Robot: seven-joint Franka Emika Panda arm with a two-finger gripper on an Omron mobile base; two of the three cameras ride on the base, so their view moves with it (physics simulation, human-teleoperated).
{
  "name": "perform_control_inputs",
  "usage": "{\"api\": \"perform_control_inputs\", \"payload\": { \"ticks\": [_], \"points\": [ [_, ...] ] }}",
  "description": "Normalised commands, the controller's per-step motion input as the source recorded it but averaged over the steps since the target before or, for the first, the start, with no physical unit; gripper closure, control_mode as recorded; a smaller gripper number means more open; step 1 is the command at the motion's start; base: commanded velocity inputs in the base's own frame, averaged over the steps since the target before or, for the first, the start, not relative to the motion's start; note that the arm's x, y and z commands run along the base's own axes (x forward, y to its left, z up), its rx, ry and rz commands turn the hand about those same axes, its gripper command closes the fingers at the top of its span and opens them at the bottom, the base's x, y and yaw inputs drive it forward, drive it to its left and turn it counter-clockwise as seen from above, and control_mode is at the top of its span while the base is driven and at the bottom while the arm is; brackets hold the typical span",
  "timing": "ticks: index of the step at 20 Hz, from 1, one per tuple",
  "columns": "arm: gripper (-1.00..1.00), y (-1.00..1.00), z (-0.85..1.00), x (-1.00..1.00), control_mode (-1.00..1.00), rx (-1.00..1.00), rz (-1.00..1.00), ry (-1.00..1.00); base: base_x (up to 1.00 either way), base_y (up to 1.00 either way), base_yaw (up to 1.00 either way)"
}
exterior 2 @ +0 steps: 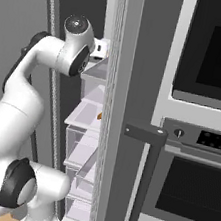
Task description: Place one squash and one chicken drumstick in each tupperware on the nearby counter, to pack two identical lunches.
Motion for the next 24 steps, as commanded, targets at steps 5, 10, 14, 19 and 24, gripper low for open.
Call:
{"api": "perform_control_inputs", "payload": {
  "ticks": [5, 10, 14, 19, 24],
  "points": [
    [-1.00, 0.00, 0.00, 0.57, -1.00, 0.00, 0.07, 0.02, 0.00, 0.00, 0.00],
    [-1.00, 0.00, -0.07, 0.49, -1.00, 0.00, 0.06, 0.00, 0.00, 0.00, 0.00],
    [-1.00, 0.00, -0.12, 0.34, -1.00, 0.00, 0.04, 0.00, 0.00, 0.00, 0.00],
    [-1.00, 0.00, -0.15, 0.33, -1.00, 0.00, 0.05, 0.00, 0.00, 0.00, 0.00],
    [-1.00, 0.00, -0.09, 0.34, -1.00, 0.00, 0.05, 0.00, 0.00, 0.00, 0.00]
  ]
}}
